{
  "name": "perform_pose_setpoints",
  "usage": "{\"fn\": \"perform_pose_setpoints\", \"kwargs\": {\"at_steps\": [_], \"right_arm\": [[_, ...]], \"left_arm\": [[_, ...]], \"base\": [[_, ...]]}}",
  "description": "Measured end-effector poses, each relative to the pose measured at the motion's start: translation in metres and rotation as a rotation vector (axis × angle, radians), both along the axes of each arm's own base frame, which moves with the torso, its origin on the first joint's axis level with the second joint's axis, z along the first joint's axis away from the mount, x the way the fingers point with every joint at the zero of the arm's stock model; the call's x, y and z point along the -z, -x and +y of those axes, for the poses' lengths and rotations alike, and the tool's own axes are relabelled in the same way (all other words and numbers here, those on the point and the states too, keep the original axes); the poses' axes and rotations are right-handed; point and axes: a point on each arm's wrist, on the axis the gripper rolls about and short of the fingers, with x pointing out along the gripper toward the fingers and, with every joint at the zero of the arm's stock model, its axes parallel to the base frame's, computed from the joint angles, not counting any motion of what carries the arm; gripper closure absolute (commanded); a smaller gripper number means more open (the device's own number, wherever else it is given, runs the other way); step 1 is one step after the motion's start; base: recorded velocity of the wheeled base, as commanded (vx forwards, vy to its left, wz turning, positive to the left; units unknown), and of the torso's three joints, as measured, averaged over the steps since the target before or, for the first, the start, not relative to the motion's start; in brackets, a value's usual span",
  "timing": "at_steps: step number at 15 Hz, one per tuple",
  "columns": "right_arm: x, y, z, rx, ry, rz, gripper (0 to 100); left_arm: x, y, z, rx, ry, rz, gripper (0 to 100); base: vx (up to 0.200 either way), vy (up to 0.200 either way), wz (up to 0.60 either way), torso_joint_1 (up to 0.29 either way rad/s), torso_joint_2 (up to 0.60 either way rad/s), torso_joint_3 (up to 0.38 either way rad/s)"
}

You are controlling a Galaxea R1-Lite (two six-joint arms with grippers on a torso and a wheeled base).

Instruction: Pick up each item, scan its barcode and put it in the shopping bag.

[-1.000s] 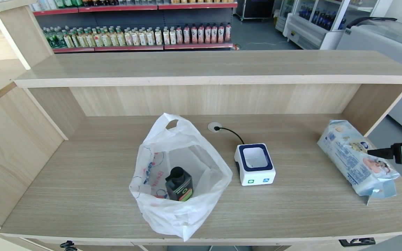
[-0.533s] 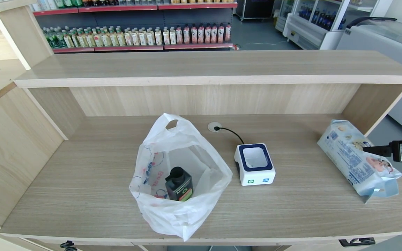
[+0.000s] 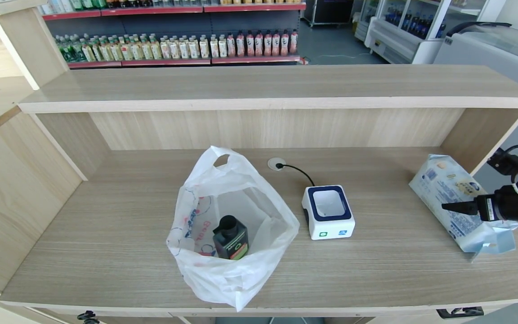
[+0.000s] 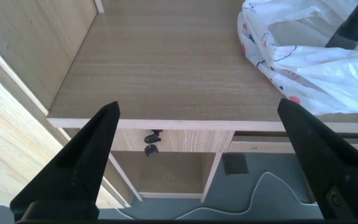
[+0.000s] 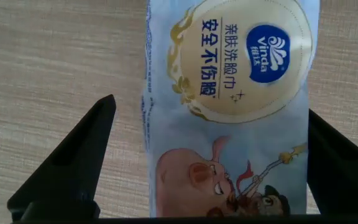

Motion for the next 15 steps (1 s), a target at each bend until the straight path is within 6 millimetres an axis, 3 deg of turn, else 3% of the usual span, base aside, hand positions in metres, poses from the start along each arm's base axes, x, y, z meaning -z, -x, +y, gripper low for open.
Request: {"fn": "perform_pose_setpoints", "kwargs": {"at_steps": [6,7,15], "right_arm": [[0.021,-0.001,-0.005,-0.025,0.029,0.051,0],[0.025,-0.001,-0.007,-0.029,0.034,0.058,100],[0.033,-0.006,-0.015,-0.024,0.043,0.063,100]], "left_arm": [[0.000,0.000,0.000,0.000,0.000,0.000,0],[0.000,0.000,0.000,0.000,0.000,0.000,0],[0.000,0.000,0.000,0.000,0.000,0.000,0]], "base": [[0.000,0.000,0.00,0.000,0.00,0.000],[0.000,0.000,0.00,0.000,0.00,0.000],[0.000,0.000,0.00,0.000,0.00,0.000]]}}
